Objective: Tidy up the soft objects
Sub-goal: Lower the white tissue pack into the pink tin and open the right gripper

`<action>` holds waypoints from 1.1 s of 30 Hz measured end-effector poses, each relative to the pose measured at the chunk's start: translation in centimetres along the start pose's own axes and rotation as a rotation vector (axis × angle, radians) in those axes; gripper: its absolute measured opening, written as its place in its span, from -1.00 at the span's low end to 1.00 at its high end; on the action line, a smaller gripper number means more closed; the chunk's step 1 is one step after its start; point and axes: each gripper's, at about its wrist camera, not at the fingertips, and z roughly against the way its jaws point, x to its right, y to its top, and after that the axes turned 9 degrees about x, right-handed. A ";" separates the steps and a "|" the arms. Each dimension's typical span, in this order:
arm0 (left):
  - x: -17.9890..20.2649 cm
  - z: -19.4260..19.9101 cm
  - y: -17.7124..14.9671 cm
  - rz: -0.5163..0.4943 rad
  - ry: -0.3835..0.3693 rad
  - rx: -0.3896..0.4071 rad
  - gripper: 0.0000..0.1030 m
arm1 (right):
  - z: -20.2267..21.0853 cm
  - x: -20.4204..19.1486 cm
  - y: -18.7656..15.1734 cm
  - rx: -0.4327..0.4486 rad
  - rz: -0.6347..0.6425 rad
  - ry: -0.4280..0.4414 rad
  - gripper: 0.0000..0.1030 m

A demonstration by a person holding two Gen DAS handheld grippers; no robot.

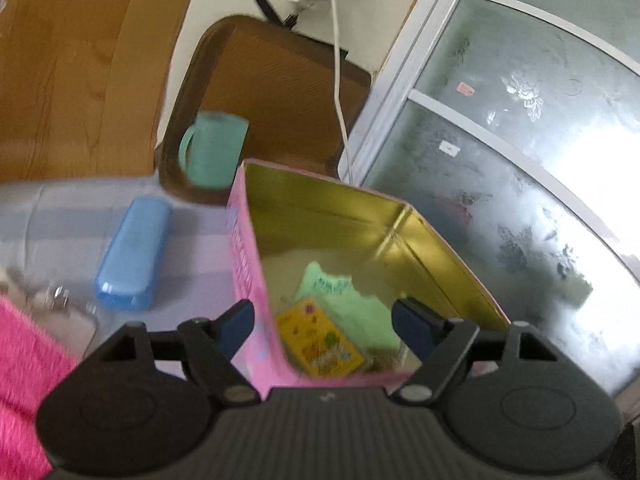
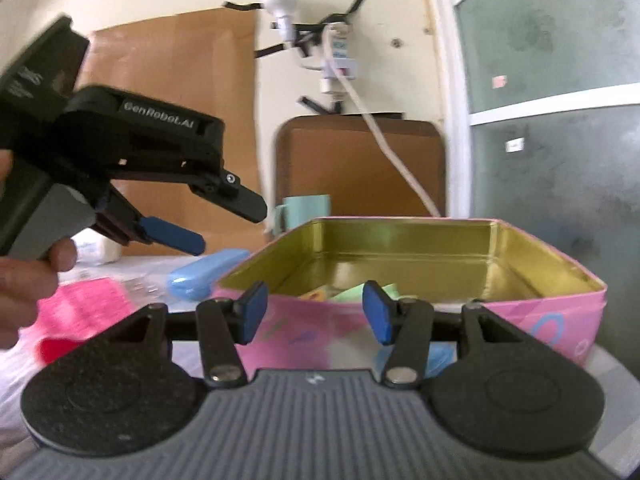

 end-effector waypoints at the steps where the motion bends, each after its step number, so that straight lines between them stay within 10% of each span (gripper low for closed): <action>1: -0.5 0.4 -0.1 0.017 -0.006 -0.009 0.60 | 0.3 0.1 -0.1 -0.023 -0.007 0.051 0.15; 5: -1.1 2.5 -1.9 -0.056 -0.011 -0.099 0.90 | 2.9 -0.3 -1.9 -0.117 -0.019 0.209 0.72; 15: -1.2 2.3 -8.2 -0.010 -0.017 -0.385 0.83 | 2.3 -4.1 -5.6 -0.188 0.089 0.172 0.59; 20: 0.3 2.7 -9.4 -0.043 -0.013 -0.323 0.23 | 2.9 -4.7 -4.9 -0.138 0.042 0.189 0.52; 33: 5.1 4.4 -1.3 -0.128 -0.117 -0.084 0.28 | -0.2 -2.0 1.8 0.194 0.144 -0.001 0.55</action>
